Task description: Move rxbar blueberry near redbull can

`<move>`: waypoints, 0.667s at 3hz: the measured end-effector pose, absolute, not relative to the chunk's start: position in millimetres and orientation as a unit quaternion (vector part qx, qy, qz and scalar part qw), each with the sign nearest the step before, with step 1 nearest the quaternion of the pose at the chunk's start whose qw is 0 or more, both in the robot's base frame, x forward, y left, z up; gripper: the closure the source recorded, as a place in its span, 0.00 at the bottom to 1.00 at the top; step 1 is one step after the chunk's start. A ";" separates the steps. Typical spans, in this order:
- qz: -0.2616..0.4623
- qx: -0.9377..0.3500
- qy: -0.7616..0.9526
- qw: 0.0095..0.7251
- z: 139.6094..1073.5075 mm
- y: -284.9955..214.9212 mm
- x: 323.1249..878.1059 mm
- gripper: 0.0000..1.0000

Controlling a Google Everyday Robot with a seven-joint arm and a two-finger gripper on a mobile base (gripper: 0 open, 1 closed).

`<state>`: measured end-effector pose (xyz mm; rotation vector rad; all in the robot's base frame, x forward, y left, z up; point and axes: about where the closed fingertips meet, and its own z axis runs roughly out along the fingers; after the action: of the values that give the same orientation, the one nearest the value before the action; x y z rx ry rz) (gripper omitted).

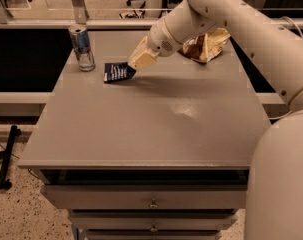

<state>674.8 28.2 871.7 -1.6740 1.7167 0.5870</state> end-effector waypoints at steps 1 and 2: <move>0.243 -0.631 0.655 0.336 863.6 48.5 692.5 1.00; 0.253 -0.617 0.664 0.338 854.2 59.2 704.0 1.00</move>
Offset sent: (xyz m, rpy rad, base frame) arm 0.0446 0.0383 -0.0244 0.0866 0.0613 -0.0658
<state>704.0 59.2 854.2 -1.6078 1.7291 0.6585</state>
